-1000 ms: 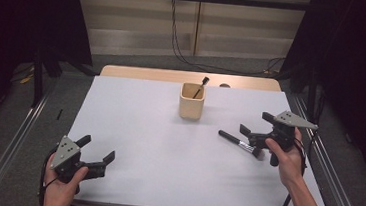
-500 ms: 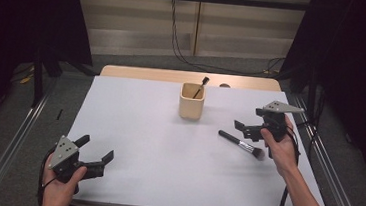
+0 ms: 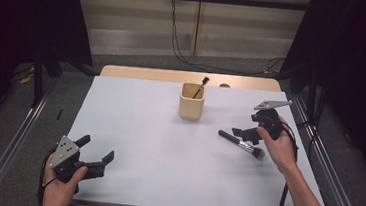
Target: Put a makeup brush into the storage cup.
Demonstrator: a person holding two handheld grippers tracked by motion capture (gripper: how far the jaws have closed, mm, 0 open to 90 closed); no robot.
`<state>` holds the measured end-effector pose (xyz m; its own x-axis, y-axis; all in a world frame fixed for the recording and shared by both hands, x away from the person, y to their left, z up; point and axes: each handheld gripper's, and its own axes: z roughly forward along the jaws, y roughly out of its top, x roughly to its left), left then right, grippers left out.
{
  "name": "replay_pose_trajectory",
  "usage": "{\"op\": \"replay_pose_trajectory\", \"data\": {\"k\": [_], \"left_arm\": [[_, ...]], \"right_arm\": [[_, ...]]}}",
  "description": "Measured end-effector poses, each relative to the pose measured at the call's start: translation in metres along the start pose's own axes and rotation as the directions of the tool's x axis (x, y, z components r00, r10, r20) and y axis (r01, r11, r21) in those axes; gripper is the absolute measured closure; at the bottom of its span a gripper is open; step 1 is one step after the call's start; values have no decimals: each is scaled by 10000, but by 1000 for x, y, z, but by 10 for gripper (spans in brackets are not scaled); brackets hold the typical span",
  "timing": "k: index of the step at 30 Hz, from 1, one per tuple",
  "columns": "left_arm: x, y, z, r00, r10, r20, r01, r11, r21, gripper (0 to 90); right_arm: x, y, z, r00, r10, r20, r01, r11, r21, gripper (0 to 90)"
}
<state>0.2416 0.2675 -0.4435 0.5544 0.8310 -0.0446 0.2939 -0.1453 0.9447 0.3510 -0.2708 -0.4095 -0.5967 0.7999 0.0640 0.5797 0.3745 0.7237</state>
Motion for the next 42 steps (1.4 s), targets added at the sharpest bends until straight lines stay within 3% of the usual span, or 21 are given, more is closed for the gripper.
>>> {"op": "replay_pose_trajectory", "data": {"k": [5, 8, 16, 23, 30, 33, 35, 42], "left_arm": [[0, 0, 0, 10000, 36, 6, -36, 10000, 15, 30], [0, 0, 0, 10000, 25, -52, -25, 10000, -11, 30], [1, 0, 0, 10000, 72, -59, -72, 10000, 39, 30], [2, 0, 0, 9999, 32, -126, -32, 10000, 1, 33], [2, 0, 0, 9999, 47, -154, -47, 10000, -9, 33], [1, 0, 0, 9998, 67, -162, -67, 10000, 1, 34], [2, 0, 0, 9998, 133, -178, -133, 9999, 31, 34], [1, 0, 1, 9997, 191, -169, -189, 9998, 98, 34]], "right_arm": [[-5, 3, 1, 9982, -288, -528, 325, 9970, 704, 31], [-7, 4, 2, 9985, -321, -447, 373, 9921, 1200, 31], [-11, 9, 9, 9972, -491, -563, 626, 9607, 2703, 32], [-11, 8, 17, 9922, -861, -905, 1152, 9113, 3953, 47], [-8, 10, 21, 9856, -1155, -1239, 1597, 8775, 4522, 86], [-7, 9, 25, 9821, -1242, -1415, 1789, 8491, 4971, 111], [-7, 8, 28, 9805, -1202, -1554, 1843, 8370, 5152, 128], [-8, 4, 36, 9742, -1433, -1742, 2168, 8075, 5486, 228]]}}
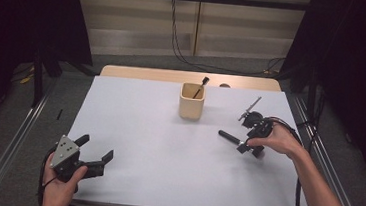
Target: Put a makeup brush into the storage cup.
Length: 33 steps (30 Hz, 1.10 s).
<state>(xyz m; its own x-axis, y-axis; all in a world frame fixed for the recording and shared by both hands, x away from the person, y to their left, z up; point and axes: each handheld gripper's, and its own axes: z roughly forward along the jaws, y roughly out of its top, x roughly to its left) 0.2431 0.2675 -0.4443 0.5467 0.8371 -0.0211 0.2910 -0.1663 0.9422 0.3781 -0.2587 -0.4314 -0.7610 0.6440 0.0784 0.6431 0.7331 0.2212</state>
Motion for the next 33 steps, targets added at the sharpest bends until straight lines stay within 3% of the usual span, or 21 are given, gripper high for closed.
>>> {"op": "replay_pose_trajectory", "data": {"k": [1, 5, 7, 19, 24, 33], "left_arm": [[0, 0, 0, 10000, -7, 0, 7, 10000, 3, 34], [0, 0, 0, 10000, -10, 27, 10, 10000, -25, 34], [0, 0, 0, 10000, -4, 38, 4, 10000, -36, 34], [0, 0, 1, 10000, -23, 72, 23, 10000, 14, 34], [0, -1, 1, 9999, -20, 109, 21, 10000, -27, 34], [-1, -1, 1, 9998, 95, 157, -95, 10000, 2, 34]], "right_arm": [[-1, -1, 1, 9998, -193, 35, 193, 9998, -3, 246], [-3, -2, 6, 9998, -10, 182, 3, 9991, 422, 285], [-4, -2, 7, 9999, -93, 130, 88, 9992, 381, 298], [-8, -2, 16, 9998, -176, 68, 167, 9929, 1180, 541], [-7, 0, 17, 9988, -225, 423, 169, 9914, 1296, 659], [-2, 2, 18, 9969, -505, 606, 407, 9875, 1524, 714]]}}
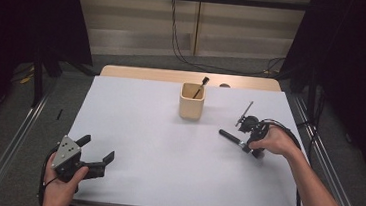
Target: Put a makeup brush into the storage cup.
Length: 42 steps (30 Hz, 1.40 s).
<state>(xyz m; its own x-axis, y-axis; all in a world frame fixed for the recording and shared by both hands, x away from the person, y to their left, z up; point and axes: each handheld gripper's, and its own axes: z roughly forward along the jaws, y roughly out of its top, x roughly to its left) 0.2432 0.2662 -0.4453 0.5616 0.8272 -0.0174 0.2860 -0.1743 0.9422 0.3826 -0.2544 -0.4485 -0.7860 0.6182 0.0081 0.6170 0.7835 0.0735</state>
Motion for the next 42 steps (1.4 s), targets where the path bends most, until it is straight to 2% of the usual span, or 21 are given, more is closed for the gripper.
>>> {"op": "replay_pose_trajectory", "data": {"k": [10, 11, 13, 19, 23, 26, 31, 34, 37, 42], "left_arm": [[1, 0, 0, 10000, -60, -1, 60, 10000, -27, 34], [1, 0, -1, 10000, -62, 11, 62, 10000, 0, 34], [2, 0, -1, 10000, -81, 48, 81, 10000, -3, 35], [2, 0, -1, 9999, -132, 47, 132, 9999, -44, 35], [2, 0, -2, 9999, -160, -4, 160, 9998, -81, 35], [2, 0, -2, 9999, -145, 2, 145, 9999, -74, 35], [2, 0, -2, 9999, -146, 28, 146, 9999, -64, 35], [3, 0, -3, 10000, -88, 12, 88, 10000, -41, 35], [2, 0, -3, 10000, 1, -4, -1, 10000, -68, 35], [2, 1, -4, 10000, -20, -19, 20, 9999, -142, 35]], "right_arm": [[-3, -2, 0, 9999, -2, -163, -1, 9998, -193, 716], [-3, -3, -1, 9997, 143, -219, -147, 9997, -212, 716], [-4, -4, 0, 9996, 106, -256, -116, 9991, -401, 716], [-3, -8, -4, 9988, 385, -312, -405, 9970, -659, 715], [-5, -12, -9, 9972, 645, -368, -681, 9920, -1063, 715], [-5, -15, -12, 9943, 950, -493, -1012, 9844, -1438, 715], [-2, -17, -13, 9943, 966, -460, -1034, 9777, -1826, 715], [-1, -20, -15, 9931, 1054, -514, -1141, 9692, -2183, 715], [-1, -22, -18, 9931, 1112, -362, -1169, 9559, -2695, 715], [1, -25, -22, 9875, 1568, -175, -1531, 9252, -3472, 715]]}}
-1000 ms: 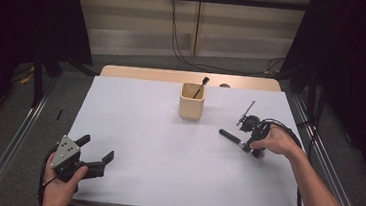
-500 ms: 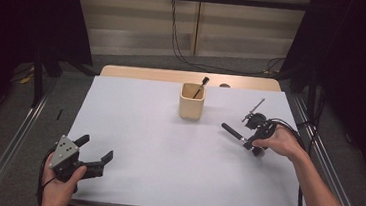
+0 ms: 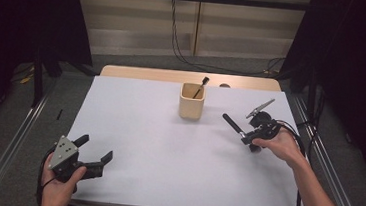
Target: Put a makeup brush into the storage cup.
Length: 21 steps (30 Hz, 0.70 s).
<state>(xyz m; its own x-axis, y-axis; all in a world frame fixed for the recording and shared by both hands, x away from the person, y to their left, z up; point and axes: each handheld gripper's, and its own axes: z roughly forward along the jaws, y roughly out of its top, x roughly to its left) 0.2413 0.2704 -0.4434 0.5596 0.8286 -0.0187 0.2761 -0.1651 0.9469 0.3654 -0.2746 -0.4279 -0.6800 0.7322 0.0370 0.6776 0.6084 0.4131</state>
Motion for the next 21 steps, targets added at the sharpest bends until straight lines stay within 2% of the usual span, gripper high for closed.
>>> {"op": "replay_pose_trajectory", "data": {"k": [5, 8, 12, 17, 21], "left_arm": [[1, 0, -1, 10000, 11, 47, -10, 10000, -28, 39], [0, 0, -1, 10000, 25, 81, -25, 10000, 12, 51], [1, 0, -1, 10000, 18, 29, -18, 10000, -41, 47], [1, 0, -2, 10000, -61, 1, 61, 10000, -71, 40], [1, 0, -1, 10000, -80, 37, 80, 10000, -40, 37]], "right_arm": [[1, -2, -2, 9990, 372, 255, -348, 9954, -897, 715], [2, -2, -2, 9976, 427, 548, -356, 9917, -1233, 715], [2, -3, -5, 9972, 626, 400, -535, 9788, -1979, 715], [3, -5, -7, 9975, 694, 159, -633, 9667, -2481, 715], [4, -7, -10, 9959, 904, -40, -874, 9496, -3012, 715]]}}
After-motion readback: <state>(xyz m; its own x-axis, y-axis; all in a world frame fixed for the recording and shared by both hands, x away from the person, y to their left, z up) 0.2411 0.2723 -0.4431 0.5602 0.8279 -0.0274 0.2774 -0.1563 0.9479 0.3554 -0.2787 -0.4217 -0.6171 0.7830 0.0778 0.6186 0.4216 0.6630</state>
